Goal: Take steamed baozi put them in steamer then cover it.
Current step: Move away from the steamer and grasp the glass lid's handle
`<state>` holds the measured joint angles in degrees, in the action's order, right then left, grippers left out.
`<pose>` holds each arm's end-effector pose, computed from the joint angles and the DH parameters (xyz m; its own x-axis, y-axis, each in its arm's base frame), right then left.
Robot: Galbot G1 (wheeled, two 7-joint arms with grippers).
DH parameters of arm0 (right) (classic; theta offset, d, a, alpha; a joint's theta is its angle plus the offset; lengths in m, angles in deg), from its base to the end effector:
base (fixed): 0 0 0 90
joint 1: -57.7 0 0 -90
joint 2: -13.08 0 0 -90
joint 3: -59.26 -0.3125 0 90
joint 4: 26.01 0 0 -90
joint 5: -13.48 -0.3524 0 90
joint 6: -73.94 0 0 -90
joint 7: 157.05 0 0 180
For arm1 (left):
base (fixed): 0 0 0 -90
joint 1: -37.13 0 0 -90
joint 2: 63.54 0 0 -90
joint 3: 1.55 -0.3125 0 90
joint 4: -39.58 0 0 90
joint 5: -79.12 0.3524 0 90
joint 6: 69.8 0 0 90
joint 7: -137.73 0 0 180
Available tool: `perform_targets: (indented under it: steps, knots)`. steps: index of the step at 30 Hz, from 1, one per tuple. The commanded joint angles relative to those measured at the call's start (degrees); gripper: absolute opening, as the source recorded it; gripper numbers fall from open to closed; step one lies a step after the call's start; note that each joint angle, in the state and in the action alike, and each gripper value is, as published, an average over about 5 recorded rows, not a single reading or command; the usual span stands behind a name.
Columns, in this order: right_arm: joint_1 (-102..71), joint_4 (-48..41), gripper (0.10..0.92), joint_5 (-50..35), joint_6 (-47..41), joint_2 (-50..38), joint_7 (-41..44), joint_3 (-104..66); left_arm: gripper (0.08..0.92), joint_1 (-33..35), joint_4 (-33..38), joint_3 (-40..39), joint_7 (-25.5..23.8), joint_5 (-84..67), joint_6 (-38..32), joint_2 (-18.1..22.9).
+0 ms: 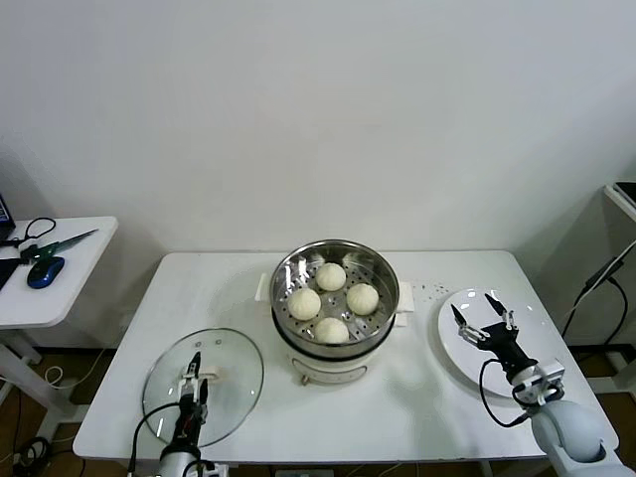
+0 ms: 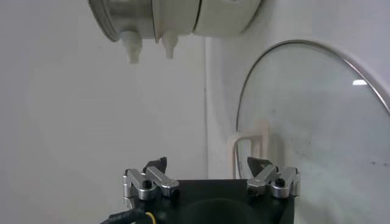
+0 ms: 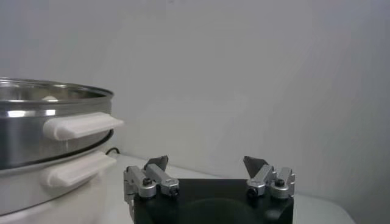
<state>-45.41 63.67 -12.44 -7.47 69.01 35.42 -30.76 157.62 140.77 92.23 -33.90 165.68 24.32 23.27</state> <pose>0.2841 -0.1763 -0.3336 -0.9664 -0.2311 0.1127 -0.2439 0.9627 -0.1171 0.1742 0.0363 -0.3840 -0.9754 -0.1230 0.1830 0.1874 -0.0256 0.9819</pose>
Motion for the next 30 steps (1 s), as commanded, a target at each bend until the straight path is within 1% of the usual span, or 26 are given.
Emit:
perform_targets:
  steps: [1,20,23,30]
  knots:
    - [-0.48,-0.49,0.823,1.90,0.33,0.72,0.32,-0.47,0.823,-3.76,-3.90,-0.85,1.45,-0.04,4.54,-0.18]
    - [-0.38,-2.59,0.823,5.22,1.48,2.70,1.37,-0.36,0.817,-5.89,-6.12,-1.77,3.24,-3.29,5.79,0.03]
    - [-0.44,-2.95,0.823,5.64,1.70,3.02,1.54,-0.46,0.764,-6.05,-6.74,-1.72,3.21,-3.15,5.69,0.05]
    - [-0.26,-3.09,0.823,6.03,1.82,3.70,1.70,-0.74,0.559,-6.24,-7.70,-1.56,3.30,-3.06,5.31,0.05]
